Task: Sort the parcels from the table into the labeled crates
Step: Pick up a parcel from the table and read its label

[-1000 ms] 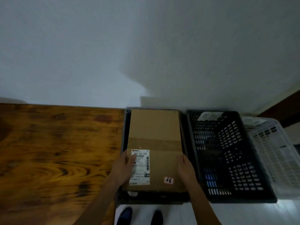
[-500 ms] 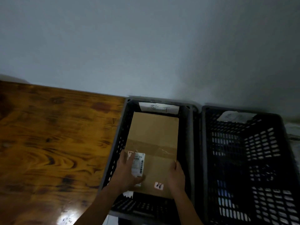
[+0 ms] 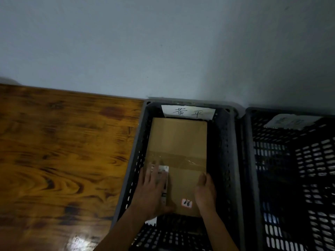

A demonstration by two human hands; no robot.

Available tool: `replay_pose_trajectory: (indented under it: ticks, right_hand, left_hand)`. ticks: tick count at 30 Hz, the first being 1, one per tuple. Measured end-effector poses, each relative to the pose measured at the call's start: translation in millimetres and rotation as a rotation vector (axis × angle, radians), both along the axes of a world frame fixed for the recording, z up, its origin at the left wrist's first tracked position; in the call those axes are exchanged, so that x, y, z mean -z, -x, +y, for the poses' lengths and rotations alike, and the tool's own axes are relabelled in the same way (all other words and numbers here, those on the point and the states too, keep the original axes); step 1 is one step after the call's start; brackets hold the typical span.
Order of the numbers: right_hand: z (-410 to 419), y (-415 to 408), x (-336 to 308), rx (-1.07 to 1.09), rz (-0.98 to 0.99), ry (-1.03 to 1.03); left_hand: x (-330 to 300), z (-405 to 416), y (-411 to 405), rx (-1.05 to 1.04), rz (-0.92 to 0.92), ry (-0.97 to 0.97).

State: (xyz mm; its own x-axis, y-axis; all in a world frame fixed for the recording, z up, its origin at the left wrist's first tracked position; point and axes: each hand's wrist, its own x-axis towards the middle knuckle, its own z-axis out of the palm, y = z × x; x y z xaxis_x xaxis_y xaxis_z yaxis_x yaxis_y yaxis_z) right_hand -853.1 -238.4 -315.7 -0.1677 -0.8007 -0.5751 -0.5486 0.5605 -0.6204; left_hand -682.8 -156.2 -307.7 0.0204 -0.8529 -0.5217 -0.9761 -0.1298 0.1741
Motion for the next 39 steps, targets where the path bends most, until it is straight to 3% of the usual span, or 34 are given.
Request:
replay_pose_trajectory:
  ticks: [3, 11, 16, 19, 23, 27, 34, 39]
  right_hand:
    - [1, -3, 1, 0.007, 0.015, -0.006]
    - [-10, -2, 3, -0.034, 0.041, -0.025]
    - [-12, -3, 5, -0.098, 0.096, 0.016]
    - [-5, 0, 0, -0.277, 0.201, 0.107]
    - [28, 9, -1, -0.698, 0.415, 0.17]
    - [42, 15, -5, -0.905, 0.441, 0.168]
    - [36, 6, -12, -0.925, 0.39, 0.082]
    - [35, -1, -17, -0.935, 0.491, 0.092]
  left_hand:
    - [0, -1, 11, 0.193, 0.005, -0.033]
    - [12, -14, 2, 0.209, 0.023, -0.033]
    - [26, -12, -5, 0.205, 0.054, 0.068]
    - [25, -14, -6, 0.213, 0.049, 0.095]
    - [23, -12, -12, 0.25, 0.021, 0.03]
    - [22, -7, -21, 0.292, -0.009, 0.049]
    - [21, -12, -16, 0.275, -0.004, 0.048]
    - [-6, -26, -15, 0.306, 0.031, -0.094]
